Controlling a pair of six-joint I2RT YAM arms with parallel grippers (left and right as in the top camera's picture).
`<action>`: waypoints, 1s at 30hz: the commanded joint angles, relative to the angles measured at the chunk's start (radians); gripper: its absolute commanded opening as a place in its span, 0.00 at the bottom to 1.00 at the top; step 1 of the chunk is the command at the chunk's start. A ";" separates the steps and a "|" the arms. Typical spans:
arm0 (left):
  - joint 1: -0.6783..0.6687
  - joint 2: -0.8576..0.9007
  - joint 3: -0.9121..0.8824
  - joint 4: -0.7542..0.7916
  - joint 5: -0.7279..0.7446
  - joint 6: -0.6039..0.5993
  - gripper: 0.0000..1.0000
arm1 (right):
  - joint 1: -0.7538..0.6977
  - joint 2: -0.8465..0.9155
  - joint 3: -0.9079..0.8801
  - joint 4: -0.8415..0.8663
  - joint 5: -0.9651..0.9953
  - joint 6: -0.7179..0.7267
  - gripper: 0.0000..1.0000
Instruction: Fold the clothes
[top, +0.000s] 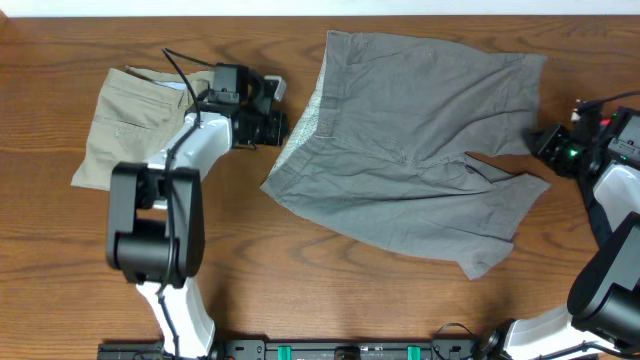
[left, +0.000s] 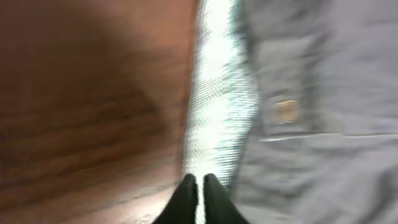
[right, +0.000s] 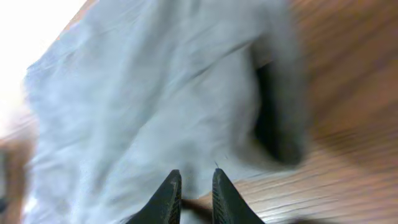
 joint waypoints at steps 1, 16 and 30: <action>-0.052 -0.091 0.004 0.002 0.069 0.064 0.06 | 0.029 -0.007 0.022 -0.050 -0.168 -0.036 0.15; -0.202 0.111 0.004 0.144 -0.053 0.198 0.06 | 0.088 -0.053 0.022 -0.239 -0.259 -0.090 0.11; -0.079 0.169 0.007 0.186 -0.563 -0.250 0.06 | 0.332 -0.079 0.016 -0.438 0.235 -0.100 0.17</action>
